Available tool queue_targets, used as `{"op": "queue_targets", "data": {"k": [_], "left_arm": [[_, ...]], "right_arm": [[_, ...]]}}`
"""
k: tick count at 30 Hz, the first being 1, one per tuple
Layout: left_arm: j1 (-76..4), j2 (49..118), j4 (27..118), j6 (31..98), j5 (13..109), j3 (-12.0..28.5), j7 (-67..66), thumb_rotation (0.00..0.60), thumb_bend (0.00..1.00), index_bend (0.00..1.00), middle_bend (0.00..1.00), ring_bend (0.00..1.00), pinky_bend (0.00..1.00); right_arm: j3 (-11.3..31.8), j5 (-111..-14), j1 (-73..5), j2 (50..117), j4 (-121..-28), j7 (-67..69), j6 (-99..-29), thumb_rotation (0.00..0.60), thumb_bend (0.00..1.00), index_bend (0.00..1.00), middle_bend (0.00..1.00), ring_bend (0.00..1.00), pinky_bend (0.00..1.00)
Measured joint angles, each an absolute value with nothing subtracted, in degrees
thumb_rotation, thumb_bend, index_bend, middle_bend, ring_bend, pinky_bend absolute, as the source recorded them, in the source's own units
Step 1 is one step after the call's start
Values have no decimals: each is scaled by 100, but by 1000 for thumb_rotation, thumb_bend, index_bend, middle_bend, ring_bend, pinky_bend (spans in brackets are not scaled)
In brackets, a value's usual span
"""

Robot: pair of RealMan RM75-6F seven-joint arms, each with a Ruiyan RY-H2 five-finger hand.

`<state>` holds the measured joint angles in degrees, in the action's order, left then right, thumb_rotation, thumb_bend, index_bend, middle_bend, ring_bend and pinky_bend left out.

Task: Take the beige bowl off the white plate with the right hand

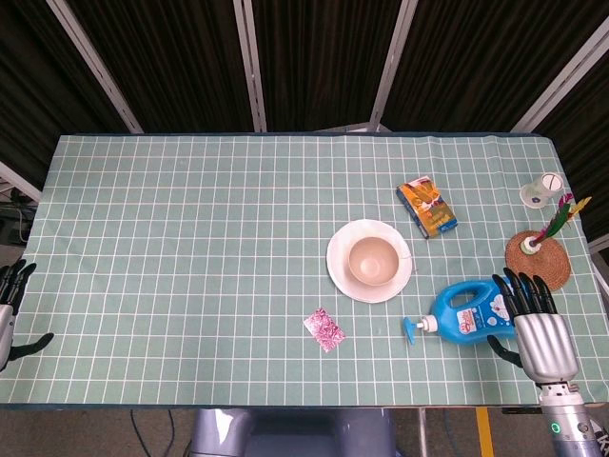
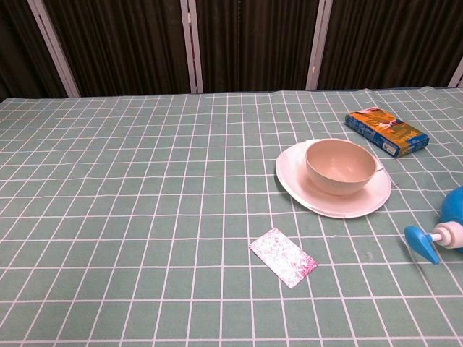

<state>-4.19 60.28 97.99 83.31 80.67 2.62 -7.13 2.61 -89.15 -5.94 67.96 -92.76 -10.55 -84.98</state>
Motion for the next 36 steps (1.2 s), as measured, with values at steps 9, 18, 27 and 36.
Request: {"op": "queue_targets", "data": {"k": [9,18,27,36], "left_arm": [[-397,6022,9823,8388,8107,257,-712,600,0,0,0,0,0],[-426,6007,9766,8289,7982,296,-610,600,0,0,0,0,0],[-420,5979,9787,8295,7967,309,-574,600,0,0,0,0,0],[-426,5964,9765,8271,7953,315,-496,600,0,0,0,0,0]], "right_arm": [[234,-8935,-589,6784,-9294,-1060,-8481,600,131,0,0,0,0],[257,-8992,-662,6883,-9302,-1091,-8437,600,131,0,0,0,0],[379,-9035,-942,7107,-9371,-1272,-8186,600,132,251,9,0,0],[818,-8401,-1696,7919,-9613,-2086,-7292,600,142,349,74,0,0]]}}
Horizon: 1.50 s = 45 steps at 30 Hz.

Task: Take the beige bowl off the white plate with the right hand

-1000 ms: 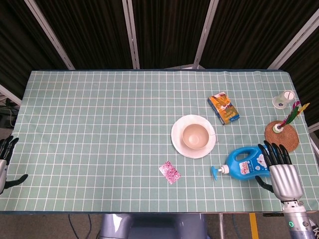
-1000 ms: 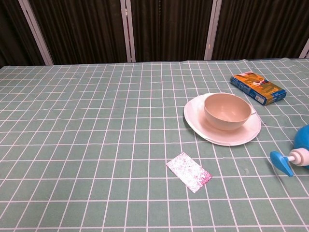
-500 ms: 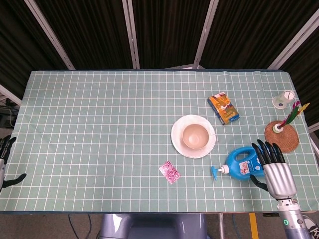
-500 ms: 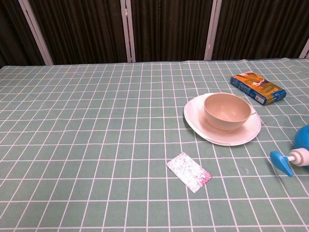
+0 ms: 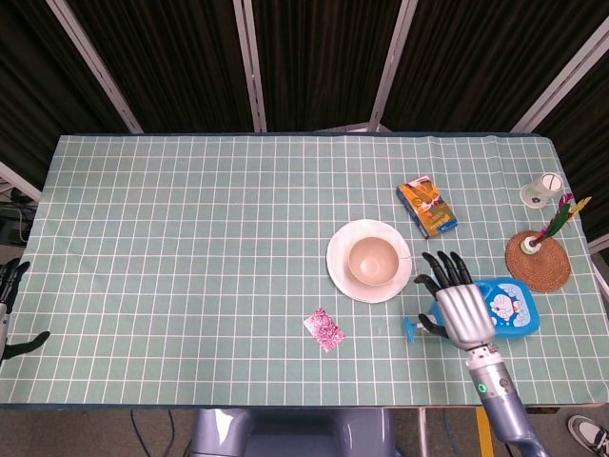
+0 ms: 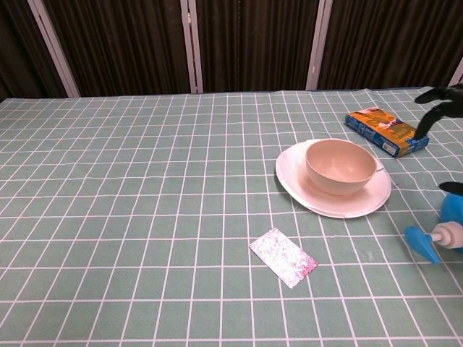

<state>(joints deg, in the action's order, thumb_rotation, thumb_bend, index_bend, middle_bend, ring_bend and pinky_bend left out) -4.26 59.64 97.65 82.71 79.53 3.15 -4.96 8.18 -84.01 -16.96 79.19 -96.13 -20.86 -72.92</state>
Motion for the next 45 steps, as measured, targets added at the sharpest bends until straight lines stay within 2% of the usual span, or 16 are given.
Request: {"op": "queue_targets", "data": {"k": [8,16,33,39,45], "left_arm": [[-436,5959,9765,8254,7962,313,-479,600,0,0,0,0,0],[-443,5956,9764,8241,7952,317,-470,600,0,0,0,0,0],[-433,5918,9761,8255,7973,319,-337,600,0,0,0,0,0],[-431,5900,9748,8258,8010,311,-278,600,0,0,0,0,0],[-431,5900,9747,8260,8021,307,-272,600,0,0,0,0,0]], "right_arm": [[1001,-7803,-2081,8584,-9369,-2469,-6900,600,179,412,107,0,0],[1129,-7485,-2364,9051,-8904,-2509,-6743,600,186,419,116,0,0],[1246,-6989,-2764,9670,-8256,-2627,-6454,600,209,486,162,0,0],[1233,-6976,-2919,10058,-7753,-2574,-6438,600,288,527,199,0,0],[1215,-7057,-2995,10224,-7522,-2484,-6545,600,407,601,235,0,0]]}}
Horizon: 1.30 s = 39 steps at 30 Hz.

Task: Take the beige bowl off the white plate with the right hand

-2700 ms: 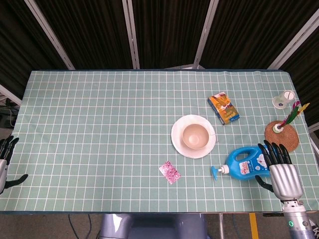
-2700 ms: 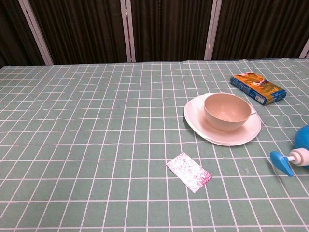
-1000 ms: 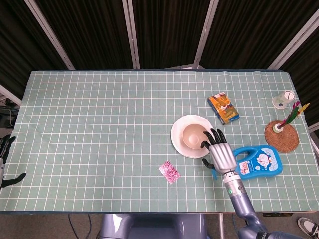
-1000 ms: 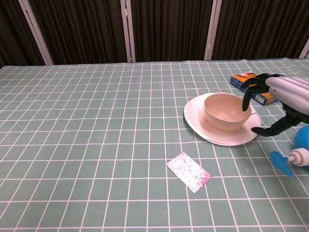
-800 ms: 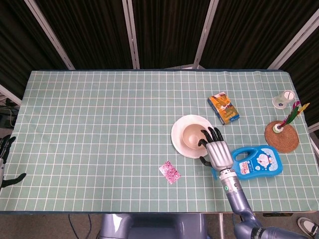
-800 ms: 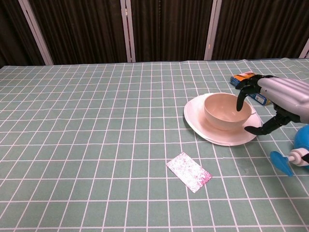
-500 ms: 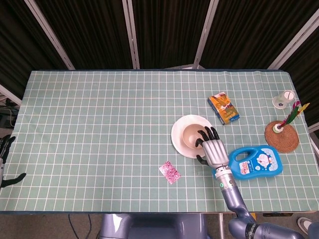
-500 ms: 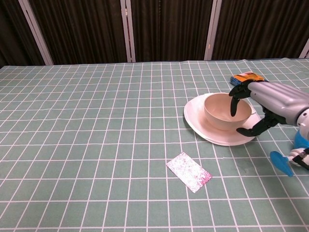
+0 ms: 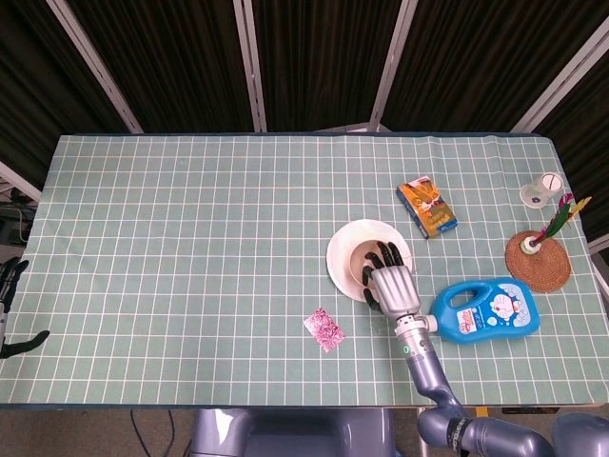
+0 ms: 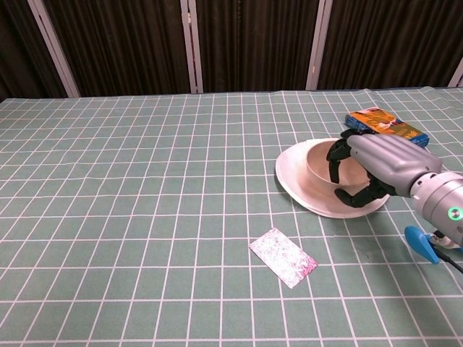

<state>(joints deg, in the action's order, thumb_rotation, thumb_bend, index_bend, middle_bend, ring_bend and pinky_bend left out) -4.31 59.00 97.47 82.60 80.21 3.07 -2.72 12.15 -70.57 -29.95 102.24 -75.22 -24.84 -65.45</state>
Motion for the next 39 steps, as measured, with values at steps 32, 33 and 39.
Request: {"op": "queue_targets", "data": {"k": [32,33,39], "left_arm": [[-428,5897,9769,8274,8001,315,-325,600,0,0,0,0,0],[-429,5899,9768,8271,7998,315,-328,600,0,0,0,0,0],[-426,5902,9778,8283,7995,318,-340,600,0,0,0,0,0]], "right_arm": [[-18,-8577,-2494,10105,-9170,-2562,-7449,600,364,635,239,0,0],[-38,-8574,-2481,10083,-9173,-2547,-7429,600,346,635,229,0,0],[-90,-8537,-2430,9941,-9276,-2476,-7298,600,295,624,165,0,0]]}}
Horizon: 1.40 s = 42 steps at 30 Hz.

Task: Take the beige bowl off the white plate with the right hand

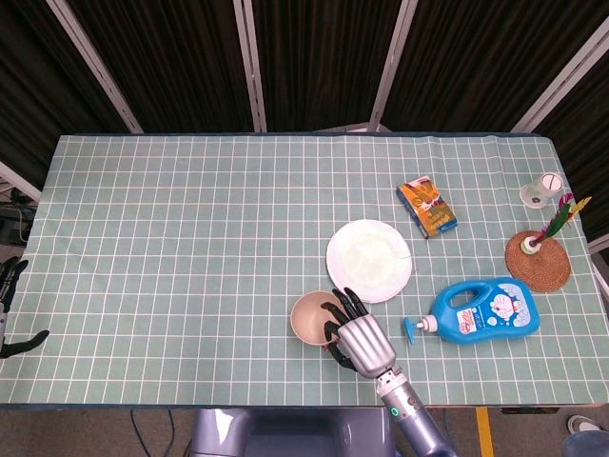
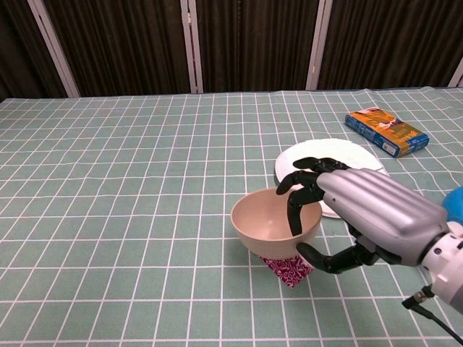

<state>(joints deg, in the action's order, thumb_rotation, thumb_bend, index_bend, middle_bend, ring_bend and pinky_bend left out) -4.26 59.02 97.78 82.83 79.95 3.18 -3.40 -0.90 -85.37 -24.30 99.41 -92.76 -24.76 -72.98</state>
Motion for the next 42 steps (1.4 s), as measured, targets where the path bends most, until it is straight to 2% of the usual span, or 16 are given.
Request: {"op": "queue_targets", "data": {"k": [3,8,20,33,42], "left_arm": [[-427,5903,9780,8280,7995,316,-351,600,0,0,0,0,0],[-428,5902,9783,8276,7994,316,-346,600,0,0,0,0,0],[-426,5899,9772,8279,7972,328,-325,600,0,0,0,0,0],[-420,5906,9782,8296,7988,321,-373,600,0,0,0,0,0],[-445,5968,9766,8262,7978,312,-516,600,0,0,0,0,0]], "right_arm": [[-113,-8544,-2414,9893,-9325,-2506,-7265,600,286,548,114,0,0],[-142,-8432,-2389,9766,-9480,-2608,-7134,600,252,326,7,0,0],[-118,-8125,-2297,9321,-9909,-2878,-6998,600,170,17,0,0,0],[-111,-8385,-1935,8041,-10270,-2901,-7697,600,156,5,0,0,0],[-172,-8631,-1491,7586,-9552,-1810,-8304,600,146,4,0,0,0]]}}
